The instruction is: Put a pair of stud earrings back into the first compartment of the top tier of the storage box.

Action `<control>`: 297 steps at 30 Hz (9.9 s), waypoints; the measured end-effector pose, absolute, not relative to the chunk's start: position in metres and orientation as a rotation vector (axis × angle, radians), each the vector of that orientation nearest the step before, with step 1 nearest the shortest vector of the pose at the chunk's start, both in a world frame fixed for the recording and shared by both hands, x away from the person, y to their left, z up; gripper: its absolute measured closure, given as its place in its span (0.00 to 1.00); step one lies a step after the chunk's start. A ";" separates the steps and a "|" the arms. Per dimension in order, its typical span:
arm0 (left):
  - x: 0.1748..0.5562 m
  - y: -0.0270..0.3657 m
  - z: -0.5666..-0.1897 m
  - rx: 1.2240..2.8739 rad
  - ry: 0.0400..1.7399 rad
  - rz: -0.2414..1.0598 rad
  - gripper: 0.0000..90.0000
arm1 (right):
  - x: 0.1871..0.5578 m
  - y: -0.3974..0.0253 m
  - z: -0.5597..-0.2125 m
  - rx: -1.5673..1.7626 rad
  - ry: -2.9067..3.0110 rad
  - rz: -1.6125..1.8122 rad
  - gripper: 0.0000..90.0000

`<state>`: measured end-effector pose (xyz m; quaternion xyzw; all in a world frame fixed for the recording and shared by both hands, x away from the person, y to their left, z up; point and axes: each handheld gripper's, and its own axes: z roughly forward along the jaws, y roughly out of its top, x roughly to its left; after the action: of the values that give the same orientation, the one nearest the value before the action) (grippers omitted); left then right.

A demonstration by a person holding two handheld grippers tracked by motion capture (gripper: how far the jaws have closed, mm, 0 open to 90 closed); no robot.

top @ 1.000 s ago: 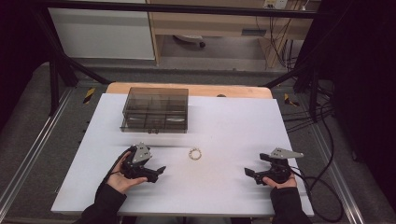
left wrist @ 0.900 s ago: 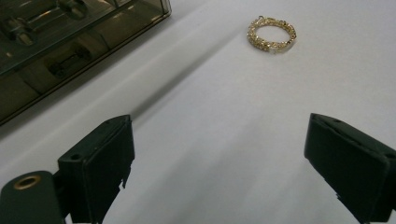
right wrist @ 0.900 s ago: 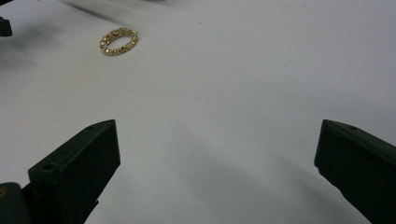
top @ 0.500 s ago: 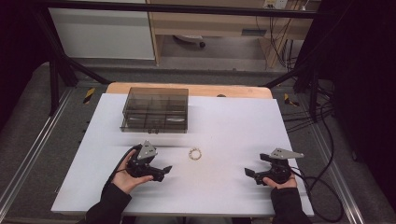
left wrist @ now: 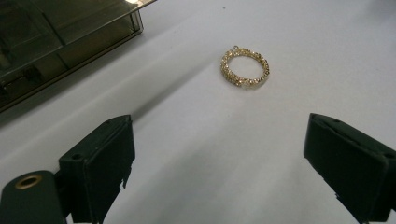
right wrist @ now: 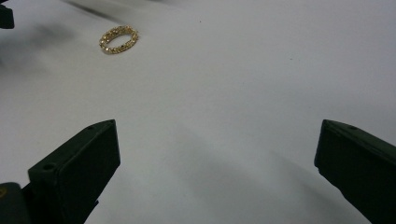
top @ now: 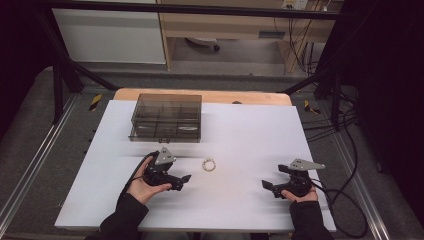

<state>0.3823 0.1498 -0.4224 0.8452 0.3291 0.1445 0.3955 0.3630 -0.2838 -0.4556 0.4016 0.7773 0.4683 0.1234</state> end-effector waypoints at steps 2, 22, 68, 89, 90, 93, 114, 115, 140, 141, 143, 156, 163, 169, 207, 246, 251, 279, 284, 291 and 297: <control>0.384 0.147 -0.422 2.146 0.834 0.369 0.10 | 0.363 -0.284 -0.456 1.171 2.268 1.366 0.01; 0.405 0.122 -0.426 2.176 0.888 0.342 0.18 | 0.363 -0.284 -0.456 1.170 2.267 1.369 0.01; 0.429 0.077 -0.442 2.192 0.975 0.324 0.67 | 0.363 -0.284 -0.455 1.172 2.270 1.374 0.01; 0.431 0.071 -0.443 2.222 0.958 0.353 0.88 | 0.363 -0.284 -0.455 1.168 2.269 1.376 0.01; 0.431 0.070 -0.443 2.221 0.965 0.352 0.89 | 0.363 -0.284 -0.455 1.169 2.269 1.376 0.01; 0.431 0.070 -0.443 2.218 0.983 0.347 0.90 | 0.363 -0.284 -0.455 1.169 2.269 1.375 0.01; 0.429 0.073 -0.438 2.195 0.983 0.328 0.96 | 0.363 -0.284 -0.455 1.168 2.269 1.375 0.01; 0.428 0.072 -0.438 2.187 0.997 0.326 0.96 | 0.363 -0.284 -0.455 1.170 2.270 1.374 0.01; 0.409 0.089 -0.418 2.182 0.936 0.319 0.96 | 0.363 -0.284 -0.455 1.168 2.271 1.370 0.01; 0.409 0.090 -0.417 2.180 0.935 0.316 0.96 | 0.363 -0.284 -0.455 1.169 2.271 1.371 0.01; 0.407 0.092 -0.416 2.180 0.932 0.319 0.96 | 0.363 -0.284 -0.455 1.169 2.271 1.371 0.01; 0.399 0.106 -0.409 2.179 0.917 0.321 0.96 | 0.363 -0.284 -0.455 1.169 2.271 1.370 0.01; 0.395 0.111 -0.404 2.178 0.903 0.326 0.96 | 0.363 -0.284 -0.455 1.169 2.271 1.369 0.01; 0.392 0.118 -0.400 2.177 0.904 0.338 0.96 | 0.363 -0.284 -0.455 1.172 2.270 1.370 0.01; 0.389 0.174 -0.385 2.130 0.977 0.371 0.96 | 0.363 -0.284 -0.455 1.170 2.271 1.367 0.01; 0.394 0.225 -0.356 2.104 1.052 0.434 0.96 | 0.363 -0.284 -0.455 1.173 2.269 1.369 0.01; 0.398 0.228 -0.351 2.106 1.058 0.441 0.96 | 0.362 -0.284 -0.455 1.174 2.268 1.369 0.01; 0.426 0.249 -0.331 2.073 1.150 0.485 0.96 | 0.362 -0.284 -0.455 1.172 2.269 1.369 0.01; 0.431 0.251 -0.331 2.071 1.163 0.489 0.96 | 0.363 -0.284 -0.455 1.171 2.270 1.369 0.01; 0.438 0.252 -0.330 2.061 1.183 0.498 0.96 | 0.362 -0.284 -0.455 1.173 2.270 1.368 0.01; 0.445 0.253 -0.330 2.061 1.202 0.509 0.96 | 0.363 -0.284 -0.455 1.171 2.271 1.366 0.01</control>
<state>0.4450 0.2531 -0.3304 0.7933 0.4628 0.1958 0.3437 0.3625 -0.2844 -0.4551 0.4013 0.7779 0.4679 0.1218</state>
